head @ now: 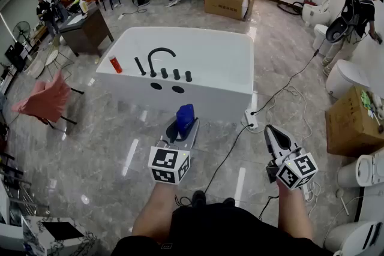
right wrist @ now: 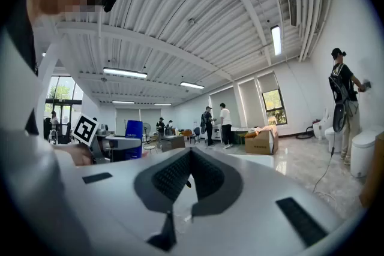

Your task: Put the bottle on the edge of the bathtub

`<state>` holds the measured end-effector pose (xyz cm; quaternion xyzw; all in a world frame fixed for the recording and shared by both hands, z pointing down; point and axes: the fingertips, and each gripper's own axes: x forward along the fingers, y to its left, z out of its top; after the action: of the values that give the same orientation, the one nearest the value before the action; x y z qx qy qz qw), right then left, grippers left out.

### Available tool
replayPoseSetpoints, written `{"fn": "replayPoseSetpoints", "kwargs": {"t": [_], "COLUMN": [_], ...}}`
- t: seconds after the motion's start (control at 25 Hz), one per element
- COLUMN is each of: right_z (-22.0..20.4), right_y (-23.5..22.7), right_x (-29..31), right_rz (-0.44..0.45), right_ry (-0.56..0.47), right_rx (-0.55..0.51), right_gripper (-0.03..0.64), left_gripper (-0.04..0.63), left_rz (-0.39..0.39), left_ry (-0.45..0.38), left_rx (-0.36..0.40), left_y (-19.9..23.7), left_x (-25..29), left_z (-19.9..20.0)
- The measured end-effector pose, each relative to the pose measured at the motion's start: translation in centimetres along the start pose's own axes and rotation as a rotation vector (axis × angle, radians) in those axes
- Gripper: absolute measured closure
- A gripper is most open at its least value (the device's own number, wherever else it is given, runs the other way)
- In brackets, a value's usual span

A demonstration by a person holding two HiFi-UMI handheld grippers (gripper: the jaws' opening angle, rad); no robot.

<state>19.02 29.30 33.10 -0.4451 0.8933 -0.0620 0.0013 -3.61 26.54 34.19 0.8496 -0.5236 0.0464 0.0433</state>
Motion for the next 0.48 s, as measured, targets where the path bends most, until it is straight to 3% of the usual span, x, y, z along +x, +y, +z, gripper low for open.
{"fn": "replayPoseSetpoints", "kwargs": {"t": [0.48], "right_z": [0.1], "right_y": [1.8], "right_x": [3.8], "right_rz": [-0.025], "right_ry": [0.015], "right_rx": [-0.035], "right_gripper": [0.604], "left_gripper": [0.434], "left_rz": [0.018], "left_ry": [0.002], "left_rx": [-0.016], "left_y": [5.3], "left_x": [-0.3], "left_z": [-0.3]}}
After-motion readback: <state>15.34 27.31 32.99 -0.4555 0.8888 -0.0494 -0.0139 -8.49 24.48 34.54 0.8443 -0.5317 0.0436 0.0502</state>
